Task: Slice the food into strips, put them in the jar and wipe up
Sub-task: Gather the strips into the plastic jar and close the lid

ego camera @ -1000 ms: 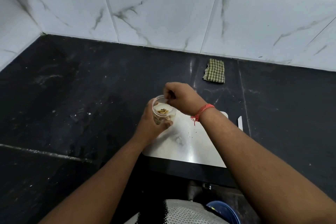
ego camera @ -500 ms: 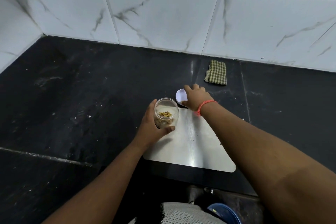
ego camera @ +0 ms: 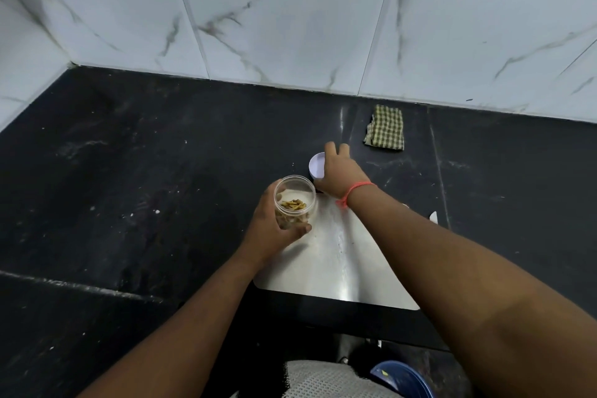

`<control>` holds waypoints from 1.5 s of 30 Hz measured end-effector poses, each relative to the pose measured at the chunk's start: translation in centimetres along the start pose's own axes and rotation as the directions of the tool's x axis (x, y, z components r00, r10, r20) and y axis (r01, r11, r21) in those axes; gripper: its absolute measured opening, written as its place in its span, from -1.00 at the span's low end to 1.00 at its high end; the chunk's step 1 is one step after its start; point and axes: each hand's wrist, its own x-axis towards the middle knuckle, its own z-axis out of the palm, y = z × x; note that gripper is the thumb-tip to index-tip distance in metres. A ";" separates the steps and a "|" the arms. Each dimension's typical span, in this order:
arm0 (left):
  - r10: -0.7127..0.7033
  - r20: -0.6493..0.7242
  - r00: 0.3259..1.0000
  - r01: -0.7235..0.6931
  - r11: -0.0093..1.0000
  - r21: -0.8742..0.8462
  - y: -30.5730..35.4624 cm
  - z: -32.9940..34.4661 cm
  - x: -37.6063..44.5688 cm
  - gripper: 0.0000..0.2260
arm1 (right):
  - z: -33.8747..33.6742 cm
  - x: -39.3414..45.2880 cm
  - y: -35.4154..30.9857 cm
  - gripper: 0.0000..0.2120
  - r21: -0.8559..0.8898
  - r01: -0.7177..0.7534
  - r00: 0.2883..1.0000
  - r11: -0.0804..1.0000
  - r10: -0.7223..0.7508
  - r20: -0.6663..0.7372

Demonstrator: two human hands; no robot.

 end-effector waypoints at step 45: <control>-0.007 0.032 0.999 0.003 0.993 0.121 0.4 -0.1 0.4 -0.20 | -3.7 -7.4 -5.8 -0.40 -0.401 0.586 0.792 0.704 -0.603 0.097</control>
